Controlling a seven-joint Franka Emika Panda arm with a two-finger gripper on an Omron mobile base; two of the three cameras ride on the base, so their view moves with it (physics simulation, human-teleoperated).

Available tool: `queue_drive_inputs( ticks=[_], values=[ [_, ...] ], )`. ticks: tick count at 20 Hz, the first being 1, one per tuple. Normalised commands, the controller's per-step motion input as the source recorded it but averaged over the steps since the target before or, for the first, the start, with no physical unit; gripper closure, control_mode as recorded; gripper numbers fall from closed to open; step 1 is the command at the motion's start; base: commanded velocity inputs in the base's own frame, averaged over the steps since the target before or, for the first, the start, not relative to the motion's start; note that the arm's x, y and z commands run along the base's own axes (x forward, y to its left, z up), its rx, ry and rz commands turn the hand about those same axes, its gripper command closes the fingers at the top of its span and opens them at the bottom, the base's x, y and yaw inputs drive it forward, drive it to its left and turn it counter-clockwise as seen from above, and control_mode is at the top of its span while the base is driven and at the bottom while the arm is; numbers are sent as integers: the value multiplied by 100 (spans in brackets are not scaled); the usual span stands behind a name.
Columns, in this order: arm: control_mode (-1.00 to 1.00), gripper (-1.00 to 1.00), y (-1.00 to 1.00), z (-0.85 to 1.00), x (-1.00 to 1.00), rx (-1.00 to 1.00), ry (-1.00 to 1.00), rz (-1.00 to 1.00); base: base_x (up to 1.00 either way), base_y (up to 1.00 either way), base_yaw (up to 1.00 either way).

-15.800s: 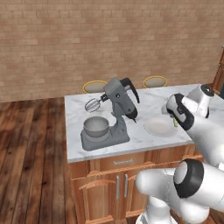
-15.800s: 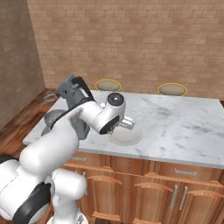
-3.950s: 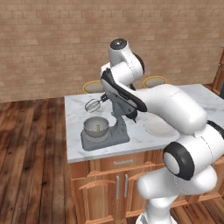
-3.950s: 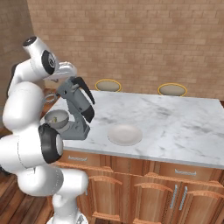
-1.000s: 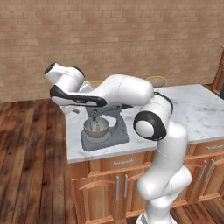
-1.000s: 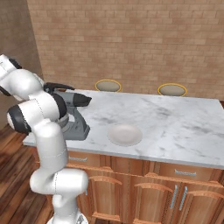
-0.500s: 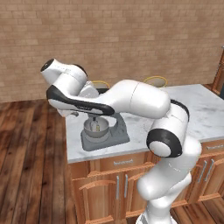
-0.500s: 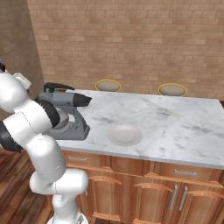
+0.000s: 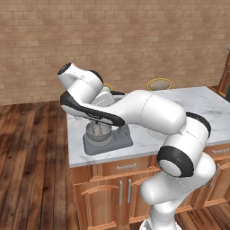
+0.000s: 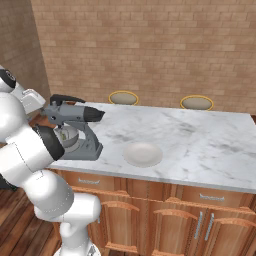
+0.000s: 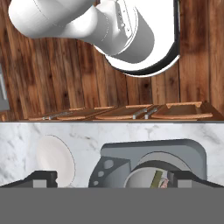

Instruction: Add butter and sugar cubes to the stand mixer bowl and then turn on the stand mixer to begin making frosting.

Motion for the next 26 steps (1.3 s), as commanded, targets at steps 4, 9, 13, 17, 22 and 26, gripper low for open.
queue_drive_inputs(
  ticks=[4, 9, 13, 17, 22, 26],
  values=[
    [-100, -100, -30, -8, 0, 0, -7, -2, 0, 0, 0],
    [-100, -100, -20, -1, 0, 0, -10, 1, 0, 0, 0],
    [-100, -100, -8, 0, 8, 0, -3, 2, 0, 0, 0],
    [-100, -100, 0, 0, 10, 0, 0, 0, 0, 0, 0],
    [-100, -100, 0, 0, 12, 0, 0, 3, 0, 0, 0],
    [-100, -100, 0, -10, 10, -2, 0, 6, 0, 0, 0]
  ],
)
